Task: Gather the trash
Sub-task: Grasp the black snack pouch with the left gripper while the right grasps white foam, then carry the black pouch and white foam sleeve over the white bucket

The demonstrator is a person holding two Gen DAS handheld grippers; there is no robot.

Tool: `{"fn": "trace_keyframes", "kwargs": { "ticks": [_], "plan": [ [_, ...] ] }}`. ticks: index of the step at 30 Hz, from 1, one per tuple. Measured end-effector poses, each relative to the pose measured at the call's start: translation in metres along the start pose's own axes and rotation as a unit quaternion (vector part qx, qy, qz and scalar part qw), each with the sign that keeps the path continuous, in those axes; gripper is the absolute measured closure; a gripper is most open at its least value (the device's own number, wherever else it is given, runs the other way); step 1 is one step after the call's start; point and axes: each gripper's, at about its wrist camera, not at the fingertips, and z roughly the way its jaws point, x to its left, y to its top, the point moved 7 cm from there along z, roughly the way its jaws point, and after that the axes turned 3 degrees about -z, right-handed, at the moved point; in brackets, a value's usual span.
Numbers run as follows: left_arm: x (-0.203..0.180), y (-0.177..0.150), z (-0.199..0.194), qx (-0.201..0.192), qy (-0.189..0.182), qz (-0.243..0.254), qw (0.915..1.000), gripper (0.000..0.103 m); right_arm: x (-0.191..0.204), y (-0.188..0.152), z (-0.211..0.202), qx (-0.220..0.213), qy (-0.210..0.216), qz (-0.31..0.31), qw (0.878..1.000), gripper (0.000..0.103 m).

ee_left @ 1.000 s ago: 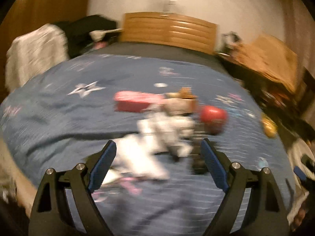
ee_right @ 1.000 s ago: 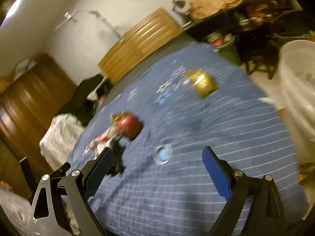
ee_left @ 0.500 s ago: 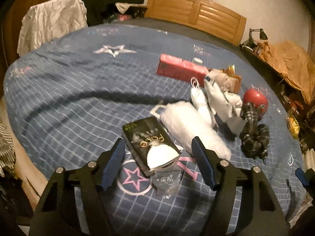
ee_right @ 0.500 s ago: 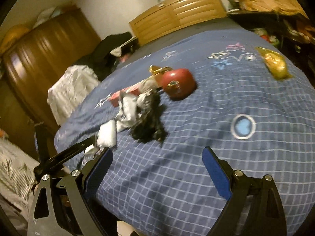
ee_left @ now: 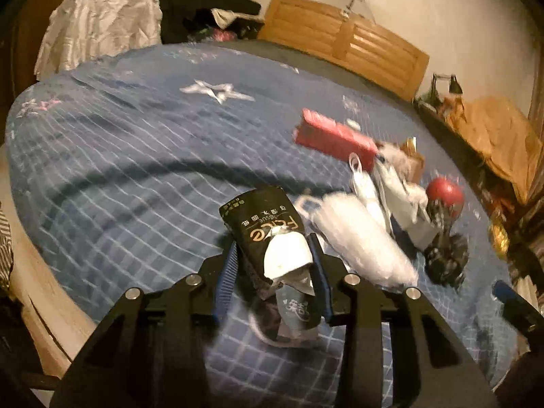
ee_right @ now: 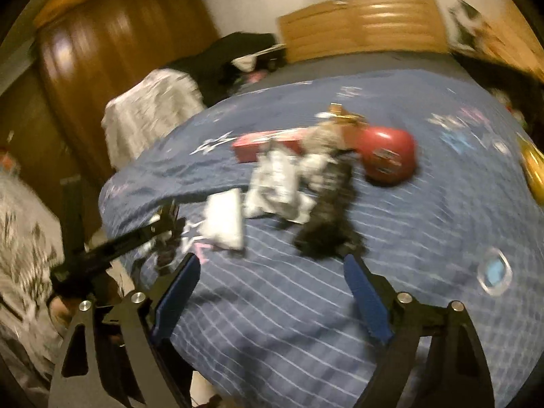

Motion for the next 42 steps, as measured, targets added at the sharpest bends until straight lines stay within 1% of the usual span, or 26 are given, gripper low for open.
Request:
{"fn": "trace_keyframes", "kwargs": {
  "ticks": [4,7,10,13,15,16,17,18,20,23,25,26,27,29,30,31,32,33,37,40,42],
  "plan": [
    [0.01,0.015,-0.019,-0.038,0.004,-0.001,0.9993,0.065,0.034,0.016,0.03,0.011,0.023,-0.053,0.998,0.021],
    [0.016,0.022,-0.026,-0.054,0.006,0.002,0.9985,0.065,0.052,0.026,0.05,0.025,0.035,-0.079,0.996,0.022],
    [0.025,0.023,-0.028,-0.06,0.004,0.0,0.9982,0.065,0.066,0.032,0.077,0.05,0.042,-0.1,0.993,0.028],
    [0.033,0.024,-0.025,-0.057,0.002,-0.009,0.9984,0.065,0.071,0.034,0.104,0.076,0.033,-0.115,0.99,0.032],
    [0.039,0.025,-0.023,-0.054,0.0,-0.016,0.9984,0.065,0.072,0.031,0.117,0.091,0.03,-0.114,0.989,0.037],
    [0.041,0.025,-0.023,-0.053,-0.001,-0.018,0.9984,0.065,0.072,0.03,0.123,0.099,0.031,-0.113,0.988,0.038],
    [0.043,0.025,-0.022,-0.053,-0.002,-0.02,0.9984,0.065,0.072,0.028,0.129,0.102,0.021,-0.117,0.988,0.042],
    [0.045,0.025,-0.022,-0.053,-0.003,-0.022,0.9983,0.065,0.072,0.026,0.131,0.103,0.011,-0.121,0.987,0.05],
    [0.046,0.025,-0.022,-0.053,-0.005,-0.023,0.9983,0.065,0.071,0.026,0.132,0.099,-0.002,-0.121,0.988,0.059],
    [0.047,0.023,-0.021,-0.052,-0.007,-0.025,0.9983,0.065,0.066,0.026,0.131,0.101,-0.003,-0.108,0.989,0.06],
    [0.043,0.021,-0.021,-0.049,-0.009,-0.021,0.9986,0.065,0.065,0.027,0.131,0.101,-0.003,-0.1,0.99,0.057],
    [0.041,0.019,-0.022,-0.049,-0.01,-0.018,0.9986,0.065,0.065,0.026,0.134,0.102,-0.009,-0.103,0.989,0.05],
    [0.039,0.019,-0.024,-0.049,-0.011,-0.015,0.9986,0.065,0.065,0.024,0.135,0.102,-0.017,-0.108,0.989,0.046],
    [0.035,0.018,-0.026,-0.051,-0.013,-0.011,0.9986,0.065,0.064,0.02,0.141,0.108,-0.019,-0.106,0.988,0.045],
    [0.034,0.018,-0.027,-0.052,-0.014,-0.009,0.9985,0.065,0.064,0.019,0.143,0.11,-0.013,-0.1,0.989,0.048],
    [0.032,0.017,-0.028,-0.052,-0.013,-0.007,0.9985,0.065,0.065,0.018,0.143,0.112,-0.009,-0.098,0.989,0.054],
    [0.032,0.017,-0.028,-0.052,-0.013,-0.005,0.9986,0.065,0.067,0.017,0.143,0.111,-0.007,-0.102,0.989,0.057],
    [0.031,0.017,-0.029,-0.052,-0.013,-0.005,0.9986,0.065,0.067,0.017,0.142,0.106,-0.01,-0.105,0.989,0.058],
    [0.025,0.017,-0.034,-0.055,-0.014,0.003,0.9984,0.065,0.07,0.015,0.125,0.089,-0.007,-0.096,0.991,0.058],
    [0.019,0.017,-0.039,-0.059,-0.015,0.011,0.9981,0.065,0.075,0.013,0.101,0.072,0.001,-0.086,0.994,0.058],
    [0.013,0.017,-0.041,-0.058,-0.015,0.018,0.998,0.065,0.078,0.013,0.078,0.053,0.0,-0.083,0.995,0.058]
  ]
}}
